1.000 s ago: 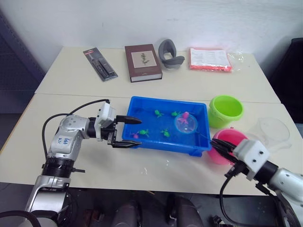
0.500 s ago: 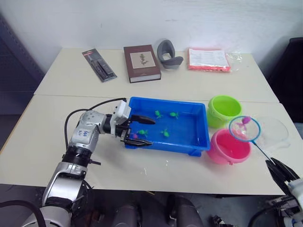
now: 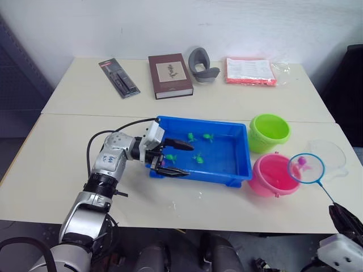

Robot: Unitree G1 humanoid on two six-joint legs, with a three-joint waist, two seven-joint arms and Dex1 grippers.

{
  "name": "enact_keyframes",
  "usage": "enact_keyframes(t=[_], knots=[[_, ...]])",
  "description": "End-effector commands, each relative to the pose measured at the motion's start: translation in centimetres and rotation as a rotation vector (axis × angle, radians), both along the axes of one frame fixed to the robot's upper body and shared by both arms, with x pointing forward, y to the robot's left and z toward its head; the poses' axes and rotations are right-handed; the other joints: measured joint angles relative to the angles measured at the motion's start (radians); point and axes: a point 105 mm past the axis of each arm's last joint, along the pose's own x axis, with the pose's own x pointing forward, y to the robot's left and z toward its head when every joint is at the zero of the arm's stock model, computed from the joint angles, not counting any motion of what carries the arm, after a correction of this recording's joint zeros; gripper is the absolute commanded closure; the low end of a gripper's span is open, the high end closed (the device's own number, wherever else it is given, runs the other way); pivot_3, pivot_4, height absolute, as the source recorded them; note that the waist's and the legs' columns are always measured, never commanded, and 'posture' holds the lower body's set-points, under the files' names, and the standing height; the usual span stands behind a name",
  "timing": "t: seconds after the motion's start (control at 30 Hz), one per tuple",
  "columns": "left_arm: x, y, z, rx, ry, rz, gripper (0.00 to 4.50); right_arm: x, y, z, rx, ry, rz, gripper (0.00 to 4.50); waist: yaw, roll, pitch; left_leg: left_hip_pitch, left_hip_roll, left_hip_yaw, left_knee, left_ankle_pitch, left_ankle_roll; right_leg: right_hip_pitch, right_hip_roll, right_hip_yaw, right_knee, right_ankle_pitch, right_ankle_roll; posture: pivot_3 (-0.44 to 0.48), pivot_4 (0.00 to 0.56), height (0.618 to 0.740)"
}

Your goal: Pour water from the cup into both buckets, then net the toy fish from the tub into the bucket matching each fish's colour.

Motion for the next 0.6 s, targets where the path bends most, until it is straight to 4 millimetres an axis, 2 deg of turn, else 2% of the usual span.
enact_keyframes(t=[0.03, 0.1, 0.2, 0.33, 0.4, 0.5, 0.6], knots=[[0.0, -0.2, 0.5, -0.009, -0.034, -0.006, 0.03, -0.3, -0.8, 0.3, -0.201, -0.038, 0.006, 4.50, 0.000, 0.000, 0.000, 0.000, 0.000, 0.000, 0.000, 0.000, 0.000, 0.000, 0.000, 0.000, 0.000, 0.000, 0.000, 0.000, 0.150, 0.740], [-0.1, -0.4, 0.5, -0.012, -0.035, -0.006, 0.03, -0.4, -0.9, 0.0, -0.227, -0.044, 0.013, 4.50, -0.001, 0.000, 0.000, 0.000, 0.000, 0.000, 0.000, 0.000, 0.000, 0.000, 0.000, 0.000, 0.000, 0.000, 0.000, 0.000, 0.150, 0.740], [-0.1, -0.6, 0.5, -0.021, -0.036, 0.000, 0.03, -0.6, -1.3, 0.7, -0.288, -0.090, 0.015, 4.50, -0.001, 0.000, 0.000, 0.000, 0.000, 0.000, 0.000, 0.000, 0.000, 0.000, 0.000, 0.001, 0.000, 0.000, 0.000, 0.000, 0.150, 0.740], [-0.1, -0.6, 0.5, -0.025, -0.036, 0.007, 0.03, -0.6, -1.5, 1.7, -0.287, -0.132, 0.023, 4.50, -0.002, 0.000, 0.000, 0.000, 0.000, 0.001, 0.000, 0.000, 0.000, 0.000, 0.000, 0.001, 0.000, 0.000, 0.000, 0.000, 0.150, 0.740], [0.1, -0.4, 0.5, -0.024, -0.040, 0.020, 0.03, -0.3, -0.7, 2.6, -0.194, -0.175, 0.061, 4.50, -0.002, 0.000, 0.000, 0.000, 0.000, 0.001, 0.000, 0.000, 0.000, 0.000, 0.000, 0.001, 0.000, 0.000, 0.000, 0.000, 0.150, 0.740], [0.6, 0.5, 0.4, -0.016, -0.046, 0.067, 0.03, 0.8, 2.1, 2.9, 0.195, -0.129, 0.186, 4.50, -0.007, 0.000, 0.000, 0.001, 0.001, 0.001, 0.000, 0.000, 0.000, 0.000, 0.001, 0.001, 0.000, 0.000, 0.000, 0.000, 0.150, 0.740], [1.5, 2.6, 0.5, -0.006, -0.050, 0.145, 0.03, 2.0, 5.7, 3.3, 0.608, 0.007, 0.329, 4.50, -0.013, 0.000, 0.000, 0.001, 0.001, 0.000, 0.000, 0.000, 0.000, 0.001, 0.000, 0.001, 0.000, 0.000, 0.000, 0.000, 0.150, 0.740]])
